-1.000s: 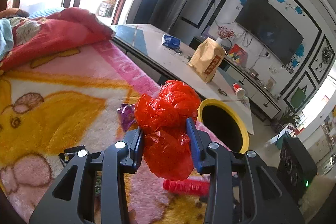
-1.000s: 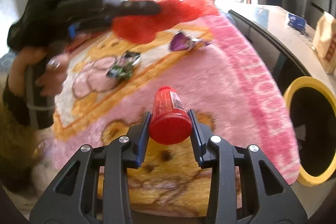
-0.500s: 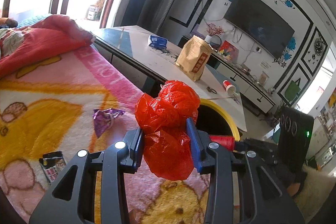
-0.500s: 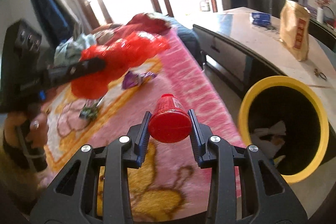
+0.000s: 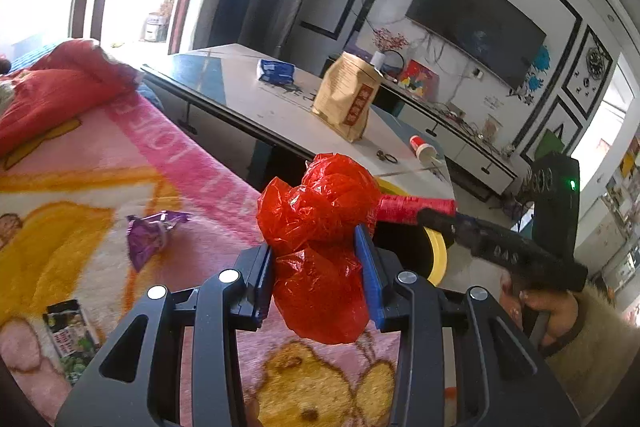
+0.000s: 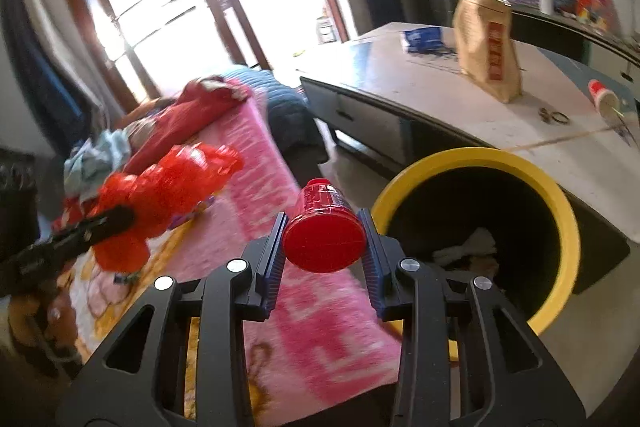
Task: Collect trash
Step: 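Carry the red plastic bag and red bottle with both tools over the yellow bin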
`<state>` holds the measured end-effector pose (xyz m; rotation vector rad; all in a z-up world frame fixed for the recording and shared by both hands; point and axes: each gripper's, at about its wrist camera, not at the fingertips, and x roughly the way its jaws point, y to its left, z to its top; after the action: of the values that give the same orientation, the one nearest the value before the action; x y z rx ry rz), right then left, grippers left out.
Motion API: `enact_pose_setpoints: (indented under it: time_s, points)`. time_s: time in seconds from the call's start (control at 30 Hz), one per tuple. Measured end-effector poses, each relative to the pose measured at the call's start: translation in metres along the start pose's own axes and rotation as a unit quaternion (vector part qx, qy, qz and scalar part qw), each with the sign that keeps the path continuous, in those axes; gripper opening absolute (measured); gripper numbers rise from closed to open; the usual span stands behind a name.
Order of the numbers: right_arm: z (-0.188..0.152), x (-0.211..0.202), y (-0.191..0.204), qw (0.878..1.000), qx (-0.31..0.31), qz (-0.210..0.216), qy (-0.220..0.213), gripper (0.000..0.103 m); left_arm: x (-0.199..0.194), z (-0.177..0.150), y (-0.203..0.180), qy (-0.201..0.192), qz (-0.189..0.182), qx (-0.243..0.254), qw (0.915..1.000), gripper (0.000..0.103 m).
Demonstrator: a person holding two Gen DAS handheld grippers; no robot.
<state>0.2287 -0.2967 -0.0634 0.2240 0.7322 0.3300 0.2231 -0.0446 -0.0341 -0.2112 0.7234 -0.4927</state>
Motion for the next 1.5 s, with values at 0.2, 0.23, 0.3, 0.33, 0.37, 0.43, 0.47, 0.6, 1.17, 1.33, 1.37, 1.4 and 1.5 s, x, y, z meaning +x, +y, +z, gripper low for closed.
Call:
enact_pose_setpoints:
  time_s: [0.2,0.23,0.3,0.33,0.37,0.43,0.47,0.6,1.17,1.33,1.37,1.4,1.5]
  points:
    - [0.006,-0.005,-0.029,0.999,0.036,-0.020,-0.011,0.028,0.017,0.000,-0.016,0.012,-0.011,0.016,0.9997,0.035]
    - [0.006,-0.006,-0.033,0.999,0.040,-0.021,-0.012,0.028,0.020,0.000,-0.020,0.015,-0.013,0.020,0.9996,0.035]
    - [0.007,-0.006,-0.042,0.998,0.048,-0.027,-0.013,0.028,0.027,0.000,-0.026,0.019,-0.016,0.026,0.9993,0.035]
    - [0.007,-0.006,-0.046,0.998,0.052,-0.030,-0.014,0.028,0.030,0.001,-0.030,0.021,-0.017,0.028,0.9992,0.035]
    - [0.007,-0.007,-0.049,0.998,0.055,-0.031,-0.015,0.028,0.033,0.001,-0.033,0.023,-0.019,0.031,0.9991,0.035]
    - [0.007,-0.008,-0.056,0.997,0.063,-0.039,-0.018,0.028,0.039,0.000,-0.038,0.027,-0.022,0.035,0.9988,0.035]
    - [0.008,-0.008,-0.060,0.997,0.067,-0.042,-0.020,0.028,0.042,0.000,-0.041,0.029,-0.024,0.037,0.9986,0.035]
    - [0.008,-0.010,-0.075,0.995,0.084,-0.053,-0.024,0.028,0.055,-0.002,-0.053,0.039,-0.028,0.049,0.9977,0.035]
    - [0.005,-0.007,-0.129,0.984,0.150,-0.092,-0.026,0.028,0.109,-0.009,-0.093,0.077,-0.044,0.084,0.9925,0.035]
    - [0.002,-0.003,-0.140,0.982,0.162,-0.099,-0.020,0.028,0.126,-0.012,-0.097,0.091,-0.048,0.085,0.9910,0.035]
    - [0.002,-0.002,-0.143,0.981,0.165,-0.101,-0.019,0.028,0.128,-0.013,-0.098,0.093,-0.049,0.084,0.9908,0.035]
    - [0.001,-0.002,-0.144,0.981,0.167,-0.101,-0.019,0.028,0.133,-0.013,-0.098,0.097,-0.051,0.085,0.9904,0.035]
    - [0.000,0.000,-0.150,0.979,0.174,-0.104,-0.016,0.028,0.143,-0.015,-0.101,0.104,-0.053,0.087,0.9894,0.035]
